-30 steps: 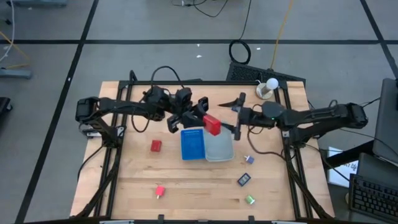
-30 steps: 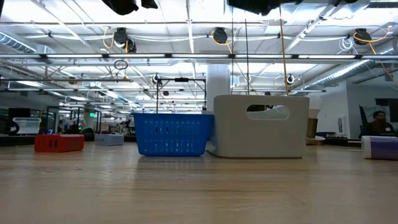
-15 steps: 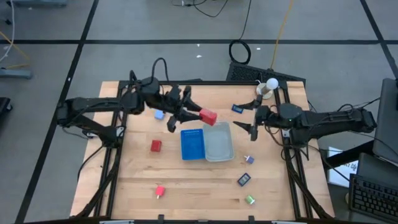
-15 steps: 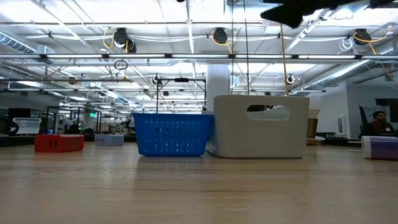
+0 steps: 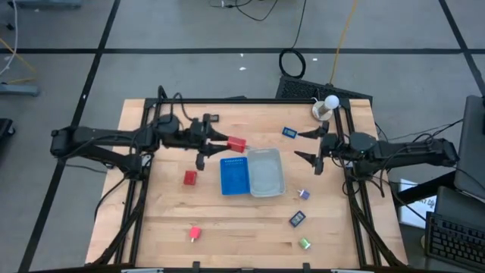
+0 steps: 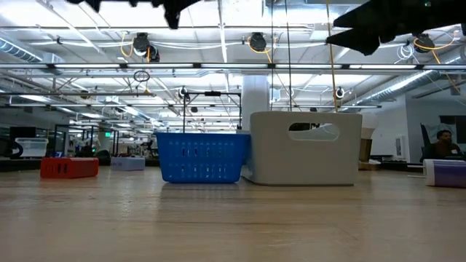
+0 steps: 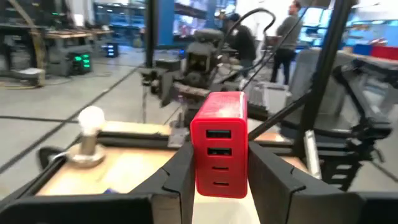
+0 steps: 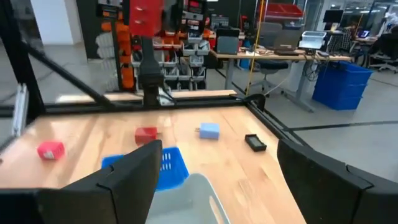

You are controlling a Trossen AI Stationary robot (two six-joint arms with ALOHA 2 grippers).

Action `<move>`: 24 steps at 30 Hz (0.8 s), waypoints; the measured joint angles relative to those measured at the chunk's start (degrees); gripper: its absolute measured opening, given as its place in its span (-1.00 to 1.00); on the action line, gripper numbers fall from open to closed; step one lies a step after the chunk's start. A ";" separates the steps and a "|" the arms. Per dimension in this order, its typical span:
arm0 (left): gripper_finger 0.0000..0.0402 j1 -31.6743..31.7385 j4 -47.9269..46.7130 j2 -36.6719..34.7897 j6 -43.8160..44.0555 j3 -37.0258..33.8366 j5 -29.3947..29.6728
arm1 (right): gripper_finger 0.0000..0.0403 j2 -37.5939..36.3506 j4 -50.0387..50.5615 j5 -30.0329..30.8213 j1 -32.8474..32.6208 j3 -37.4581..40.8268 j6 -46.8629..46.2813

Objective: Pick & Place Office items
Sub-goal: Put the right red charger adapter into the gray bin

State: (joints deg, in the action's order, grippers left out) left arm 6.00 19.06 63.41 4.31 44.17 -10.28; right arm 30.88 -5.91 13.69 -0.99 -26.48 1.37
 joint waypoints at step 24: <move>-0.40 -9.40 5.08 -7.01 -3.38 -16.40 14.98 | 0.53 -13.89 -1.64 -9.18 -0.04 13.41 -0.22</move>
State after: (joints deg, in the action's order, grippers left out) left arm -3.40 24.14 56.39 0.93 27.77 4.70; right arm 16.99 -7.55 4.51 -1.04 -13.07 1.15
